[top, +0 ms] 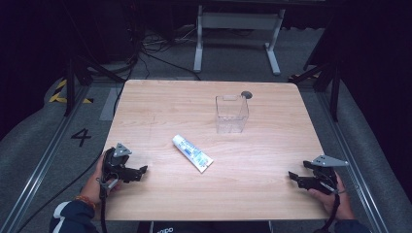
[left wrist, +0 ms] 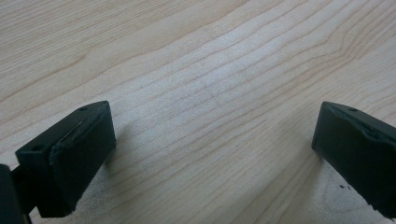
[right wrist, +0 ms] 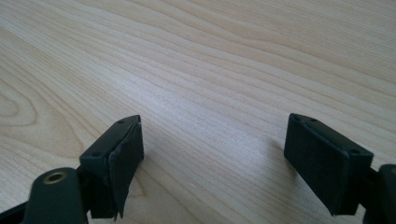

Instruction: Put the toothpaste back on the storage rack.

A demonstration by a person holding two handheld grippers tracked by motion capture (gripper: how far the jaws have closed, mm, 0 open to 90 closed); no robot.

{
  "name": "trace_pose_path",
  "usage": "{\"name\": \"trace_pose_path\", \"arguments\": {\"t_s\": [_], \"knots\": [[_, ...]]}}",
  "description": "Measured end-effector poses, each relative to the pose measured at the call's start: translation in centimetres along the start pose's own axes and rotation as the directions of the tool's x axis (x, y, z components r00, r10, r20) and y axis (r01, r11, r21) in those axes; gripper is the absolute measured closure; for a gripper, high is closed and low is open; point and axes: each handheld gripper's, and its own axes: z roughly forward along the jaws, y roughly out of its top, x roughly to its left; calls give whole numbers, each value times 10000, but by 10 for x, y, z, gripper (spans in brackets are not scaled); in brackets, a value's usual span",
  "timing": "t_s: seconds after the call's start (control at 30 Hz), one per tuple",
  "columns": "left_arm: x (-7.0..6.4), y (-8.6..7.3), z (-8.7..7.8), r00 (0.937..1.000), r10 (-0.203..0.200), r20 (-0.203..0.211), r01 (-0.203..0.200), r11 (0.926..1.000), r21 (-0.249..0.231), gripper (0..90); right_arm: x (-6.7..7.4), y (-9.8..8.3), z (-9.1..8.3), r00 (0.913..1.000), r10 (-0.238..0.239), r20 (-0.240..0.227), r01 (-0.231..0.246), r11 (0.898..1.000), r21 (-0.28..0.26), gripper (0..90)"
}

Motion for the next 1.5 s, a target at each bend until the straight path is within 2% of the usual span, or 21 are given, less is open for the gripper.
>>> {"name": "trace_pose_path", "arguments": {"t_s": [0.2,0.27,0.5,0.57,0.63,0.7,0.77,0.8,0.9,0.93,0.97,1.0,1.03,1.1,1.13,1.23,1.27,1.3,1.4,1.43,1.5], "knots": [[1,0,0,10000,61,29,-61,10000,4,1,0,0,0,10000,0,1,0,10000,3,201],[3,0,-2,9995,279,176,-281,9996,104,2,0,0,0,10000,-2,4,2,10000,3,202],[5,-1,-2,9986,433,299,-437,9990,117,4,0,0,0,10000,9,-4,-9,10000,-2,201],[6,0,-1,9976,601,353,-602,9982,32,4,0,0,0,10000,12,-9,-12,10000,-5,202],[8,1,-1,9942,938,531,-944,9955,71,5,0,0,0,10000,20,-8,-20,10000,-4,202],[9,2,-1,9933,991,592,-1001,9949,148,6,0,0,0,10000,16,-10,-16,10000,-5,202],[9,3,-1,9935,875,729,-893,9958,216,6,0,0,0,10000,22,-16,-22,10000,-5,203],[10,4,0,9909,1128,729,-1140,9934,117,7,0,0,0,10000,26,-16,-26,10000,-6,203],[12,6,0,9892,1122,943,-1145,9932,194,59,0,0,0,10000,25,-15,-25,10000,-5,203],[13,7,0,9869,1243,1026,-1264,9919,142,59,0,0,0,10000,22,-14,-22,10000,-3,203],[14,8,-1,9842,1416,1066,-1435,9896,105,112,0,0,0,10000,20,-14,-20,10000,-2,203],[15,9,-2,9824,1400,1233,-1431,9896,161,158,0,0,0,10000,21,-15,-21,10000,-2,203],[15,11,-2,9819,1491,1170,-1534,9878,280,169,0,0,0,10000,15,-11,-15,10000,-4,203],[15,14,-3,9802,1613,1151,-1664,9854,357,157,0,0,0,10000,13,-12,-13,10000,-3,203],[16,16,-3,9768,1756,1227,-1807,9830,312,169,0,0,0,10000,15,-15,-15,10000,-2,203],[14,19,-5,9722,1958,1281,-2020,9787,368,174,0,0,0,10000,18,-11,-18,10000,-2,203],[14,21,-6,9677,2183,1258,-2241,9740,336,177,0,0,0,10000,16,-13,-16,10000,-4,203],[13,21,-5,9671,2209,1265,-2278,9728,429,179,0,0,0,10000,18,-14,-18,10000,-2,203],[11,28,-6,9565,2567,1389,-2667,9620,590,184,0,0,0,10000,17,-12,-17,10000,-1,203],[10,30,-6,9557,2543,1481,-2647,9628,547,195,0,0,0,10000,16,-11,-16,10000,-2,203],[8,36,-8,9470,2832,1518,-2920,9557,382,199,0,0,0,10000,18,-12,-18,10000,-3,203]]}}
